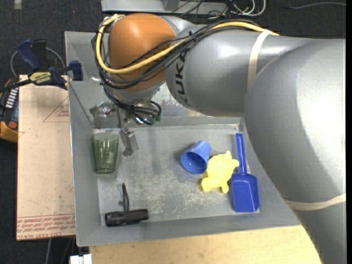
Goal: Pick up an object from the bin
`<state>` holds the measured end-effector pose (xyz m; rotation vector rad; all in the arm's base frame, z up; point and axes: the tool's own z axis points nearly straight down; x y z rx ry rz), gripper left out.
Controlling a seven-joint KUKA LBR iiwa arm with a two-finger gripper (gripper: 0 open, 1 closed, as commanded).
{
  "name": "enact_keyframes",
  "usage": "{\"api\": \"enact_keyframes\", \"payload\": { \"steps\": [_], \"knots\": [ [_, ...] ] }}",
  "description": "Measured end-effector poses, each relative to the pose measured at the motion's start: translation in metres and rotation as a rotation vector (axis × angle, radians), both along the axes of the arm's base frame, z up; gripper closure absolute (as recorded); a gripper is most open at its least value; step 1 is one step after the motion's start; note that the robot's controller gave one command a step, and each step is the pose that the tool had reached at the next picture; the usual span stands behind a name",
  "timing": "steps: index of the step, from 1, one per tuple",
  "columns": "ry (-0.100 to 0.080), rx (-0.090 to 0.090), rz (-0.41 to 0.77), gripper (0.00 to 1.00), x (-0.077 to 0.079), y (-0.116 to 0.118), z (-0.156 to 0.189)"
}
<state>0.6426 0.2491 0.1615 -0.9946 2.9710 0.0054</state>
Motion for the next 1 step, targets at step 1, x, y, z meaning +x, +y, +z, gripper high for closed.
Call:
{"api": "enact_keyframes", "payload": {
  "steps": [1],
  "knots": [
    [0.005, -0.001, 0.064, 0.00, 0.0122, 0.0029, -0.0408]
  ]
}}
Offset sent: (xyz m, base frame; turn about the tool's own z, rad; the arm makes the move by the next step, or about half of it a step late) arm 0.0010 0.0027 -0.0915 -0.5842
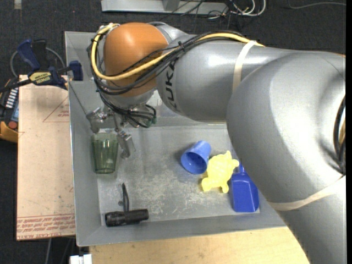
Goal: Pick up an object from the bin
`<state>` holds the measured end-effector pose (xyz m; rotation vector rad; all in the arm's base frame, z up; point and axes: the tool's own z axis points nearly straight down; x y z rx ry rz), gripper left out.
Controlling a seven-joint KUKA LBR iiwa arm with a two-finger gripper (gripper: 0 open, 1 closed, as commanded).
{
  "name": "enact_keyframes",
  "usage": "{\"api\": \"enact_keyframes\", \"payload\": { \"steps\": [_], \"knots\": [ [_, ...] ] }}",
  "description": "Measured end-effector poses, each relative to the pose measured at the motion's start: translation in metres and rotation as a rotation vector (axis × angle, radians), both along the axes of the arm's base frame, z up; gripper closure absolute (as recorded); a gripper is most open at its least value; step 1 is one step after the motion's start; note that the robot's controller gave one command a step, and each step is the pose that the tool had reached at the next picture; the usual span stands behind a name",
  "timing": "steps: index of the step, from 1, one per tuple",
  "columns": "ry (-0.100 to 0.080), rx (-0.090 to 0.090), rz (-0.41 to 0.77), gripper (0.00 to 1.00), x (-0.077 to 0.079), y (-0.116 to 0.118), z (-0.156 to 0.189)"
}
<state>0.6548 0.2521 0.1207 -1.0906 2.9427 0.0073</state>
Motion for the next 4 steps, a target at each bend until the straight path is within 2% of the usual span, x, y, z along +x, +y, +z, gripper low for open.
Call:
{"api": "enact_keyframes", "payload": {
  "steps": [1, 2, 4],
  "knots": [
    [-0.015, -0.008, 0.512, 0.00, -0.0068, -0.0050, -0.0476],
    [-0.006, 0.001, 0.443, 1.00, 0.0017, -0.0007, -0.0489],
    [-0.004, 0.002, 0.442, 1.00, 0.0006, -0.0008, -0.0464]
  ]
}}
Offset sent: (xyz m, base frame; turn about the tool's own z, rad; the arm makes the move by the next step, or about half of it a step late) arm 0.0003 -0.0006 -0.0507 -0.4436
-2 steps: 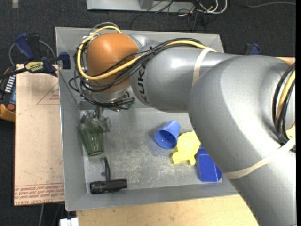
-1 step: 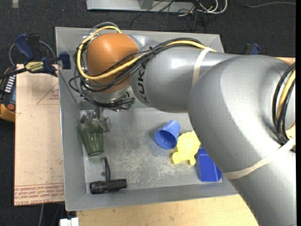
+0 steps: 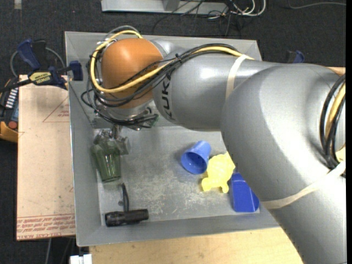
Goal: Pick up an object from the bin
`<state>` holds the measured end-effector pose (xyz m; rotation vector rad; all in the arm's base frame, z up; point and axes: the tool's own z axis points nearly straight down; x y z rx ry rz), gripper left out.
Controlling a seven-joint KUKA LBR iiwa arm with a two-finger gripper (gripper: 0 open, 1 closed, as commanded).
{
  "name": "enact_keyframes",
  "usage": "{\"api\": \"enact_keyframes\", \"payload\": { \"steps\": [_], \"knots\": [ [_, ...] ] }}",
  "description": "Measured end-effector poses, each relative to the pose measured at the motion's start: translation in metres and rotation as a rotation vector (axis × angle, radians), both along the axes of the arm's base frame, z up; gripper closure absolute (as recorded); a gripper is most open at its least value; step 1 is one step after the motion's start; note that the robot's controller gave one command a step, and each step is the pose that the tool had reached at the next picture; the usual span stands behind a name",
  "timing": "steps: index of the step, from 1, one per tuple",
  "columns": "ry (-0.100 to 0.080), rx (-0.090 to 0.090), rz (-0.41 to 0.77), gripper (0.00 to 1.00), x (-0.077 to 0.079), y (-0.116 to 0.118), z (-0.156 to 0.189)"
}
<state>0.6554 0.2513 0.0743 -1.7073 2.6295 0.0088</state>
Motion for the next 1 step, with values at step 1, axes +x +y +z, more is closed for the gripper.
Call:
{"api": "enact_keyframes", "payload": {
  "steps": [1],
  "knots": [
    [0.009, -0.002, 0.002, 1.00, -0.0028, -0.0001, 0.0173]
  ]
}}
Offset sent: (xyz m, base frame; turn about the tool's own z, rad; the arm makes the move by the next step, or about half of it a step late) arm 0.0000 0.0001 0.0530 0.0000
